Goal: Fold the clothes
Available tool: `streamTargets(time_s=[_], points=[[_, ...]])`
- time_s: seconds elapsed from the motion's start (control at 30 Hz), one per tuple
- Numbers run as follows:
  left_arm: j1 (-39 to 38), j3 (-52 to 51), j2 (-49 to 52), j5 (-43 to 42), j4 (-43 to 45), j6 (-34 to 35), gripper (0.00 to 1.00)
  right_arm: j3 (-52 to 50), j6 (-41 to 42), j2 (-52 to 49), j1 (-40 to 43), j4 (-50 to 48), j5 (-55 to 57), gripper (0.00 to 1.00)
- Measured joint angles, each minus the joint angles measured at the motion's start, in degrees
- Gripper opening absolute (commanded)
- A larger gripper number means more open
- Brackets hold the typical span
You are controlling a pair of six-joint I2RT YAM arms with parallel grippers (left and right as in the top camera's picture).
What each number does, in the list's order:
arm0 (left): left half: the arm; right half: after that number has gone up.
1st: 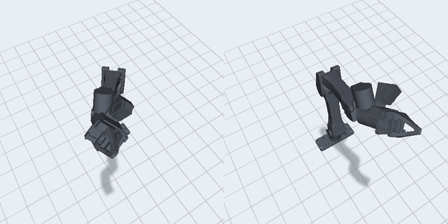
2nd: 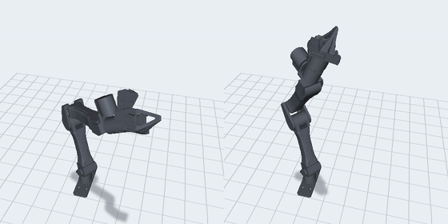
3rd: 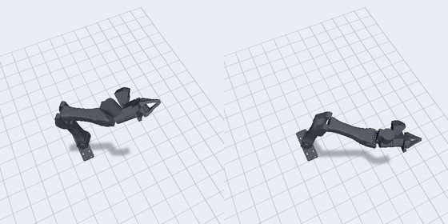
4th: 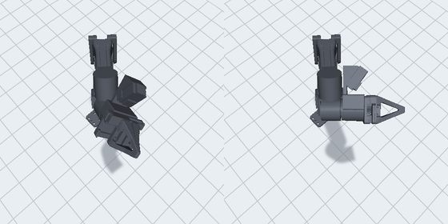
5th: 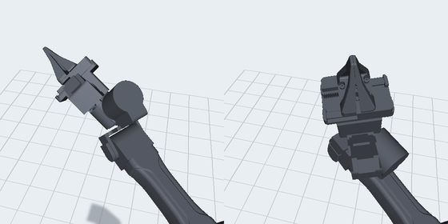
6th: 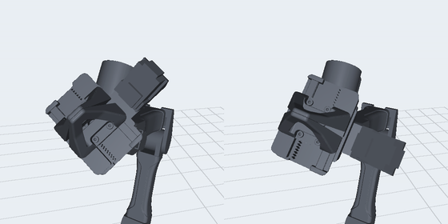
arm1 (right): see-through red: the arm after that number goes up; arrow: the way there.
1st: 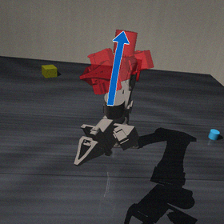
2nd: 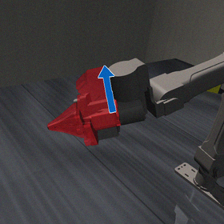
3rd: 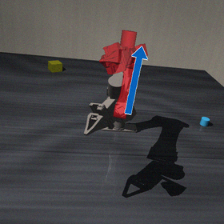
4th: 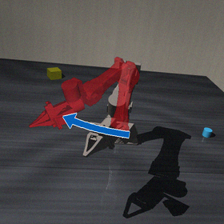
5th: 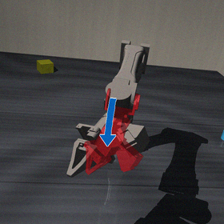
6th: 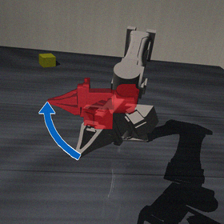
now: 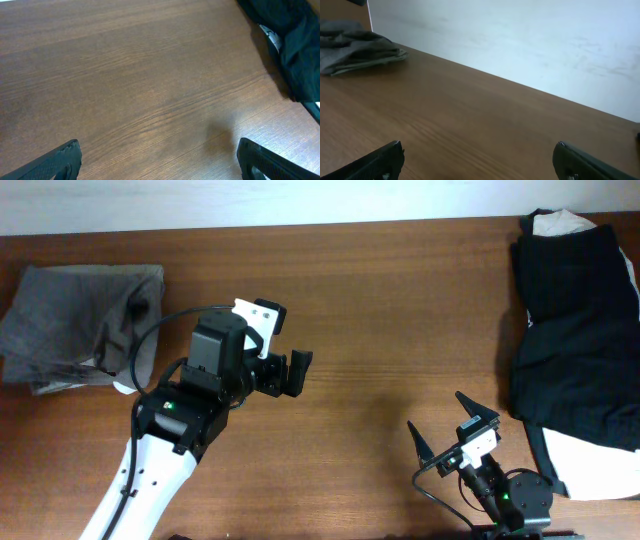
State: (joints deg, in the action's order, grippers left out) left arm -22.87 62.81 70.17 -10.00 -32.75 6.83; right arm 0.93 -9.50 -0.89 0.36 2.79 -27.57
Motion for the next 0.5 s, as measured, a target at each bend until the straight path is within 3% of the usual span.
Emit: streamTargets(time_s=[0.5], points=[[0.00, 0.00, 0.00, 0.57, -0.46, -0.04, 0.99, -0.04, -0.13, 0.00, 0.00, -0.07, 0.00, 0.98]])
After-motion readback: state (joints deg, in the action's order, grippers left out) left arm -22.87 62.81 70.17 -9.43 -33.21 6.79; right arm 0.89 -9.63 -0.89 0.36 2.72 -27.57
